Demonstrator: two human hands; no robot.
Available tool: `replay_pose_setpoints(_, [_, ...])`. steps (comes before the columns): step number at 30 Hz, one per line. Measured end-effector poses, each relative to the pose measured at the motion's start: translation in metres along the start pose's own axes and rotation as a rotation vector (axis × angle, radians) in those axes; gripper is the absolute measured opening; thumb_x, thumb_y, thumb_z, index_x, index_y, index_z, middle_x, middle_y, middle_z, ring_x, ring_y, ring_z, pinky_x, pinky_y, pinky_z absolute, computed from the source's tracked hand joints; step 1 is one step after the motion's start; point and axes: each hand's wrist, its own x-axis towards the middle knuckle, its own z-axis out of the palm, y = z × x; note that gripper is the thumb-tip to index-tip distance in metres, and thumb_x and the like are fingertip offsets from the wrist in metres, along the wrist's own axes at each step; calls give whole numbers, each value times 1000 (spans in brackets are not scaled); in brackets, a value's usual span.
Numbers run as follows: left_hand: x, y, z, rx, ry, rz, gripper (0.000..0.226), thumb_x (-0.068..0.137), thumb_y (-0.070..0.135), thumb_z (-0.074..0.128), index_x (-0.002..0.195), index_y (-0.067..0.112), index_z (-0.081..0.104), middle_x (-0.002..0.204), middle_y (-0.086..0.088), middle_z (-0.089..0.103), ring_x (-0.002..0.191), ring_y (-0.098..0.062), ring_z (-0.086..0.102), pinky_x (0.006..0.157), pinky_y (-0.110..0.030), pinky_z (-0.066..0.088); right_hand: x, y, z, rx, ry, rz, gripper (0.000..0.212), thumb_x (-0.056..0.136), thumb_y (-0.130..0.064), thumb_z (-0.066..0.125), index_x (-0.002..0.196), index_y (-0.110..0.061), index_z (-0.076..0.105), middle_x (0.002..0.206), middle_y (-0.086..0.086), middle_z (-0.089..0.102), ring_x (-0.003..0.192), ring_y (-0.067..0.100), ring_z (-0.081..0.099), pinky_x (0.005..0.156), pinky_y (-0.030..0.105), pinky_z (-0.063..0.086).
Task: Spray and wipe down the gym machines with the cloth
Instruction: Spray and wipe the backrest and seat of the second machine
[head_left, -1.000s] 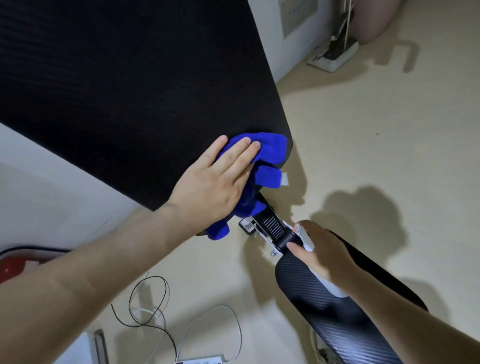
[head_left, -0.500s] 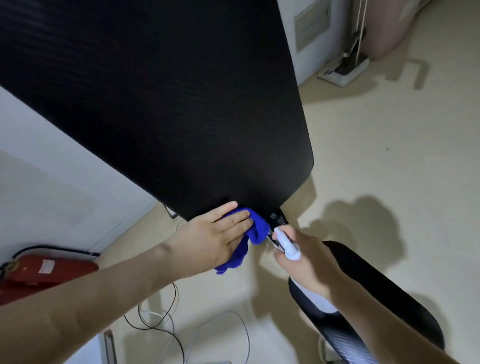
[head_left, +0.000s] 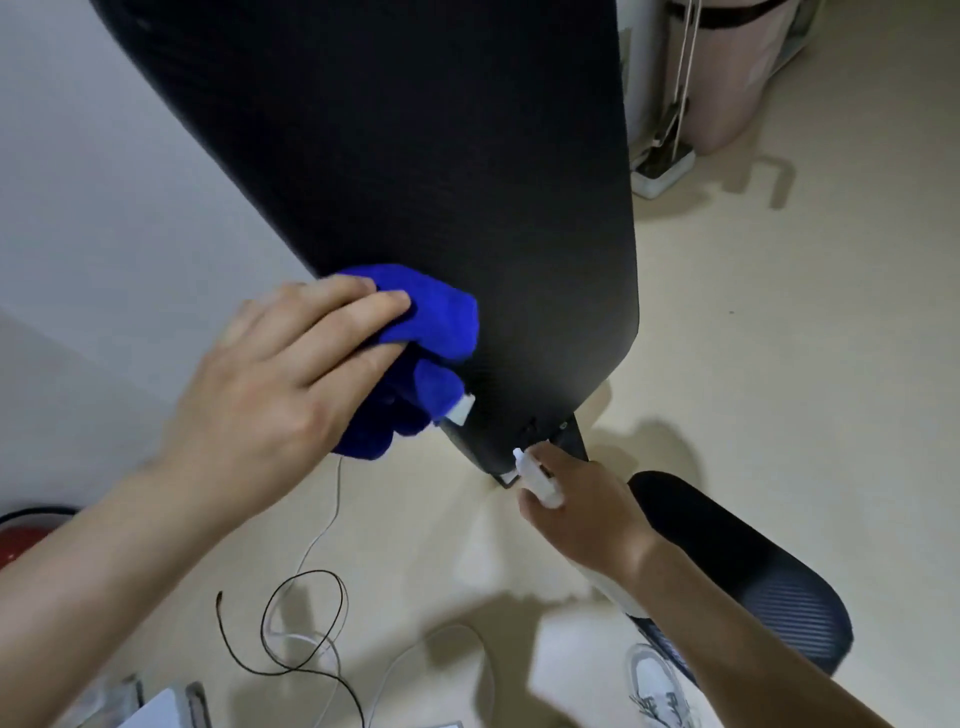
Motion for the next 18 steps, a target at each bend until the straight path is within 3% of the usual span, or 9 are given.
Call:
replay_pose_setpoints(2, [20,-12,-6,88,144,-49,21,97,1,53,111,0,68,132,-15,59,119,-37,55,91,-54,47,0,-8,1,-27,6,-16,20,91,-35,52,108,-26,55,80,-1,66,76,27,61,72,35,52])
replay_pose_setpoints(4, [35,-19,1,253,238,-85,23,97,5,52,114,5,68,136,-12,57,125,-33,53,103,-53,40,1,-10,3,-58,-1,-19,23,90,-36,53,110,-24,56,88,1,69,84,27,65,75,35,52])
replay_pose_setpoints(7, [42,-15,23,423,252,-87,29,98,15,50,122,7,64,143,-11,50,133,-30,46,109,-55,29,0,-13,5,-60,-22,-41,28,90,-37,54,117,-28,53,95,0,70,87,27,64,78,35,53])
replay_pose_setpoints(10, [42,-8,35,497,255,-69,34,98,21,50,126,6,61,145,-12,48,135,-30,45,108,-55,29,-1,-13,9,-59,-27,-85,28,90,-38,52,116,-35,47,94,-1,69,82,26,60,79,32,51])
replay_pose_setpoints(12, [43,-7,36,515,264,-71,36,98,22,48,128,6,60,145,-12,47,135,-30,44,108,-55,29,-1,-10,14,-142,15,-127,26,90,-41,44,115,-35,45,90,-3,68,72,23,51,66,29,46])
replay_pose_setpoints(14, [45,-4,41,521,287,-89,38,98,23,47,129,6,60,145,-11,47,135,-29,44,108,-54,29,7,-5,24,-356,66,-208,39,86,-44,28,120,-35,46,93,-8,67,67,20,43,51,23,27])
replay_pose_setpoints(15, [42,1,45,511,286,-98,38,97,23,47,129,6,59,146,-11,47,136,-29,43,109,-54,29,8,-2,29,-396,65,-226,44,84,-43,25,121,-34,47,92,-10,66,66,19,41,50,23,23])
replay_pose_setpoints(18, [29,13,63,569,327,-138,39,96,23,48,129,6,59,146,-11,46,136,-29,43,110,-53,28,17,11,27,-250,18,-206,21,88,-38,37,97,-28,53,74,-8,54,64,16,43,57,27,35])
